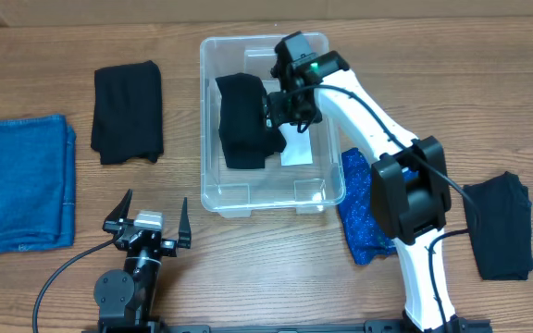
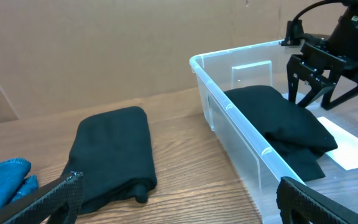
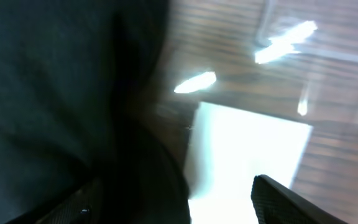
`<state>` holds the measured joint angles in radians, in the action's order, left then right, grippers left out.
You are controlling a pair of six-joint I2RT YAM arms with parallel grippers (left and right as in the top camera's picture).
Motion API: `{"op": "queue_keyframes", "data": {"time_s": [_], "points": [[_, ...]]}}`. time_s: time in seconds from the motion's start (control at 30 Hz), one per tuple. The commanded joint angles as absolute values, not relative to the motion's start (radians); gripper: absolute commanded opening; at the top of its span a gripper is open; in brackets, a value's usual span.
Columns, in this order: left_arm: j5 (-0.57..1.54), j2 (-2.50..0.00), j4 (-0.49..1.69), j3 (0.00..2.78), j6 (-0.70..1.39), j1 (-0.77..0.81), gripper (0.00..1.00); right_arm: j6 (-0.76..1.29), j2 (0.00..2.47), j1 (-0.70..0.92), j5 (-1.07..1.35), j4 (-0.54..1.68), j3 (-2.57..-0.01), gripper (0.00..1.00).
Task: Pack container
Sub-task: 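Release the black cloth and press it down inside the bin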
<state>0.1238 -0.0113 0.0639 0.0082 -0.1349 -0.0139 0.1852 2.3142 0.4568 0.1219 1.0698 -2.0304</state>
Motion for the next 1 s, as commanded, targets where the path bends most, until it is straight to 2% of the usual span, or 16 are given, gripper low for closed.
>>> {"op": "queue_keyframes", "data": {"time_s": [0.0,0.1,0.2,0.23,0.3,0.37,0.47,0.5,0.57,0.97], "points": [[0.124,-0.006,0.065,0.005,-0.142,-0.019,1.00,0.181,2.211,0.461,-0.019,1.117,-2.185,0.81],[0.124,-0.006,0.065,0.005,-0.142,-0.019,1.00,0.177,2.171,0.461,0.006,1.155,-2.246,0.82],[0.124,-0.006,0.065,0.005,-0.142,-0.019,1.00,0.096,2.183,0.470,0.174,1.182,-2.241,0.81],[0.124,-0.006,0.065,0.005,-0.142,-0.019,1.00,0.096,2.192,0.480,0.170,1.185,-2.233,0.77],[0.124,-0.006,0.065,0.005,-0.142,-0.019,1.00,0.096,2.213,0.495,0.170,1.172,-2.226,0.58],[0.124,-0.006,0.065,0.005,-0.142,-0.019,1.00,0.096,2.243,0.517,0.157,1.157,-2.226,0.33],[0.124,-0.006,0.065,0.005,-0.142,-0.019,1.00,0.097,2.292,0.550,0.081,1.148,-2.226,0.10],[0.124,-0.006,0.065,0.005,-0.142,-0.019,1.00,0.097,2.305,0.557,0.077,1.143,-2.225,0.07],[0.124,-0.006,0.065,0.005,-0.142,-0.019,1.00,0.105,2.336,0.564,0.060,1.131,-2.225,0.04],[0.124,-0.006,0.065,0.005,-0.142,-0.019,1.00,0.134,2.481,0.577,0.098,1.087,-2.224,0.04]]}}
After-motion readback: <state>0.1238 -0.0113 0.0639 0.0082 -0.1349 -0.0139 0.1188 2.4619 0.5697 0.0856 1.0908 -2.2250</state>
